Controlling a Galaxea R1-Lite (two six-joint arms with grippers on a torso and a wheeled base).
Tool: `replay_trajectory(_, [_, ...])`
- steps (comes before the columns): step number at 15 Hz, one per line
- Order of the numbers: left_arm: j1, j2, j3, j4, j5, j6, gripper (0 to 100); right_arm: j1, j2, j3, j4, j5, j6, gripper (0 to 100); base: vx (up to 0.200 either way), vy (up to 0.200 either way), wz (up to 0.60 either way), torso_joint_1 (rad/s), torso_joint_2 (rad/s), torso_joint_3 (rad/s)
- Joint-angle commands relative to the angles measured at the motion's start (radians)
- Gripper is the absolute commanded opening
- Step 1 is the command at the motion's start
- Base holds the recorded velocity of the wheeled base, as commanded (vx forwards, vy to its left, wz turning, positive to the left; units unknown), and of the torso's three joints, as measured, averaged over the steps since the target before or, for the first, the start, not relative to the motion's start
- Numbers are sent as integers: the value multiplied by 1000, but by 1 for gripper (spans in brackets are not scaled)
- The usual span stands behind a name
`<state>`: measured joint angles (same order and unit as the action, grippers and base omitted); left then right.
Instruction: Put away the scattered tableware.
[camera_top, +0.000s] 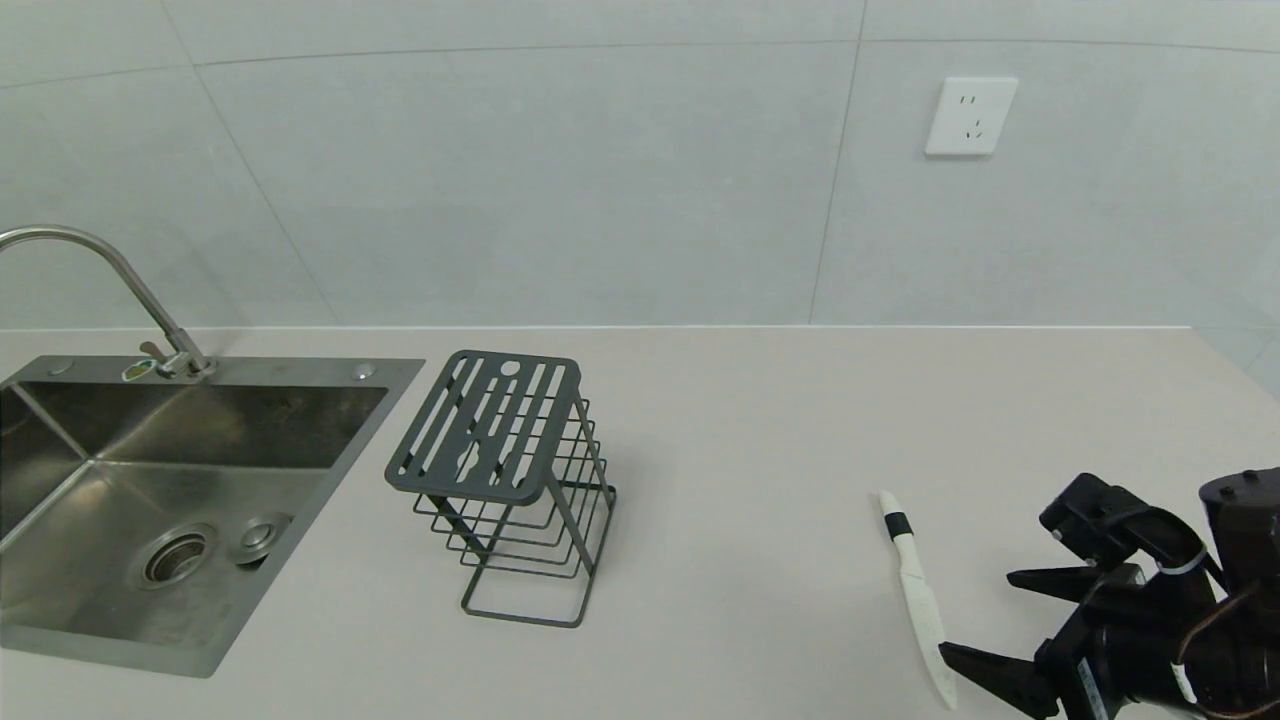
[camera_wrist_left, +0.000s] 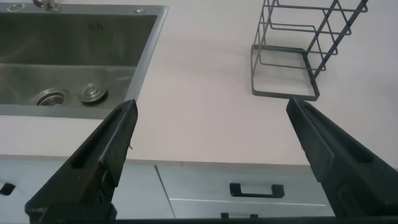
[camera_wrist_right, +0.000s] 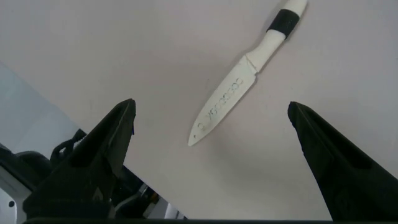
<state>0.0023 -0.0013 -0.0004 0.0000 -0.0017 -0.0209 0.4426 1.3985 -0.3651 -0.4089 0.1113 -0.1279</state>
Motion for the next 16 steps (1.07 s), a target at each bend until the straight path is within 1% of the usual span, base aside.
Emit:
replay_trajectory(1, [1,1,0,0,0,-1,100,8,33,-6,4,-8,8,100,0,0,0,0,0,0])
replay_trajectory(4, [1,1,0,0,0,-1,100,47,97,-32,1,-53,71,100,0,0,0,0,0,0])
replay_trajectory(7, [1,1,0,0,0,-2,100,111,204,-81,-2,-199,192,100,0,0,0,0,0,0])
replay_trajectory(8, [1,1,0,0,0,-2,100,113,235,-100,-2,-216,212,100,0,0,0,0,0,0])
replay_trajectory(10, [1,1,0,0,0,-2,100,113,280,-124,-11,-236,214,100,0,0,0,0,0,0])
replay_trajectory(13, [1,1,0,0,0,-2,100,111,367,-137,-91,-282,212,100,0,0,0,0,0,0])
replay_trajectory(14, [1,1,0,0,0,-2,100,111,381,-137,-103,-288,212,100,0,0,0,0,0,0])
replay_trajectory(16, [1,1,0,0,0,-2,100,107,415,-143,-126,-332,212,100,0,0,0,0,0,0])
